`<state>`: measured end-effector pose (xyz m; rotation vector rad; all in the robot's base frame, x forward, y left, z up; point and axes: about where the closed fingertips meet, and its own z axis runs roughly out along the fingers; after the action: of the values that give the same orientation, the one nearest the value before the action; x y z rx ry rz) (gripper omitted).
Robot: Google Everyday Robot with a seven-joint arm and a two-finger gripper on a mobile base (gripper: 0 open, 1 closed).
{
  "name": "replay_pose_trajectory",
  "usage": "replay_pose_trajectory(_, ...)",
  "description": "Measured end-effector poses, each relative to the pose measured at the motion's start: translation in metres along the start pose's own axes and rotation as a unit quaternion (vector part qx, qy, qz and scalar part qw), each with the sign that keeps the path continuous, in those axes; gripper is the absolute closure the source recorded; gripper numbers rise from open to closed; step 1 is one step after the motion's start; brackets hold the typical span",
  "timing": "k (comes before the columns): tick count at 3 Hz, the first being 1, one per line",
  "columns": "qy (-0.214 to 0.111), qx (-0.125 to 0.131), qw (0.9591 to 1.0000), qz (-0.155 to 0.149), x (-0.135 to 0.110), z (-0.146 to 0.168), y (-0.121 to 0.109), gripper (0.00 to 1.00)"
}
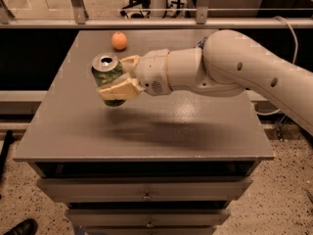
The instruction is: Move green can near orange
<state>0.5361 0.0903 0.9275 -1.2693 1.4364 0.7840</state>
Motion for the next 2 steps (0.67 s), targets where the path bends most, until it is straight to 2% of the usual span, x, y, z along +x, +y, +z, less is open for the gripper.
replay_pose_trajectory(1, 0.005, 0.058, 0.9983, -0.007, 0.022, -0.018, -0.075, 1.0)
replay_pose_trajectory(2, 0.007, 0.1, 0.9949, -0.002, 0.048, -0.017, -0.155, 1.0)
